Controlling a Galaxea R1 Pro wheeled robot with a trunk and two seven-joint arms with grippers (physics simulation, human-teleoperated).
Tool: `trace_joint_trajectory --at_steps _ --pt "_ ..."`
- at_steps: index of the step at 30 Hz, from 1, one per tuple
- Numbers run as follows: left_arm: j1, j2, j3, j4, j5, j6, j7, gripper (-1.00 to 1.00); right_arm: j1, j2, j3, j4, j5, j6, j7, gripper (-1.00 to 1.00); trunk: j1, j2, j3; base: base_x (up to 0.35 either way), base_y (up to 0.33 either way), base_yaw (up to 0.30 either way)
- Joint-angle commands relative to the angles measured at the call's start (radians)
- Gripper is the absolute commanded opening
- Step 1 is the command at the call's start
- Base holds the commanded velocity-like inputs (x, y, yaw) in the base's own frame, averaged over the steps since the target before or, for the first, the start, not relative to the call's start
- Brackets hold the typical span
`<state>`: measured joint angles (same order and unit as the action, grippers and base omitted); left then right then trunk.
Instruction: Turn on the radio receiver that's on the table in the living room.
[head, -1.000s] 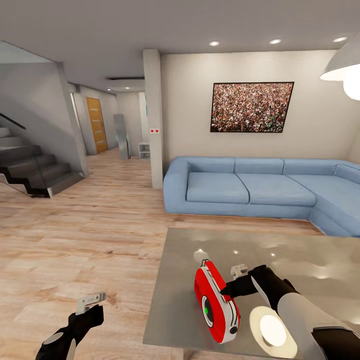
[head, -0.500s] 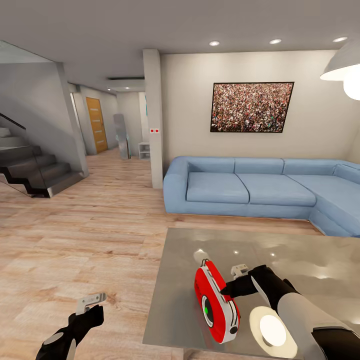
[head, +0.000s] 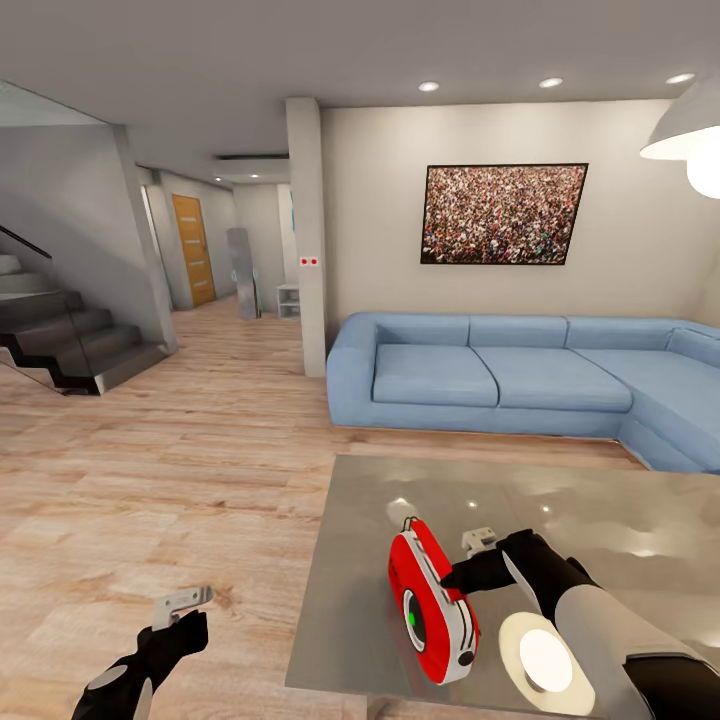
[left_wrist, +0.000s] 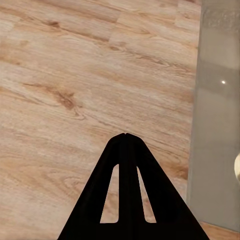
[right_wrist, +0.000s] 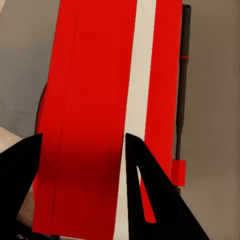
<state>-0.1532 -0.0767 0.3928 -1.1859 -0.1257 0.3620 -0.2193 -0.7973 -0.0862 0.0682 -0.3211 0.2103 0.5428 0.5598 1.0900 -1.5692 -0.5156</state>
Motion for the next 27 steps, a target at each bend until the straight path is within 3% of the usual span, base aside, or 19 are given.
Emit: trace_joint_trajectory --at_steps 1,4,5,27 --pt "0.0 0.0 0.0 0.0 0.0 0.0 0.0 -1.0 0.001 0.0 0.001 0.0 0.003 0.0 0.0 -1.0 0.0 0.0 0.0 0.0 0.0 0.0" --pt "0.0 0.0 0.0 0.0 0.0 0.0 0.0 -1.0 0.001 0.0 0.001 0.0 0.003 0.0 0.0 -1.0 0.0 0.0 0.0 0.0 0.0 0.0" --pt "0.0 0.0 0.0 0.0 0.0 0.0 0.0 -1.0 0.001 0.0 0.001 0.0 0.003 0.0 0.0 1.0 0.0 0.0 0.0 0.0 0.0 0.0" --pt "0.0 0.001 -0.003 0.0 -0.001 -0.003 0.003 -1.0 0.001 0.0 0.002 0.007 0.003 -0.001 0.0 1.0 -0.004 0.007 0.003 0.0 0.0 0.0"
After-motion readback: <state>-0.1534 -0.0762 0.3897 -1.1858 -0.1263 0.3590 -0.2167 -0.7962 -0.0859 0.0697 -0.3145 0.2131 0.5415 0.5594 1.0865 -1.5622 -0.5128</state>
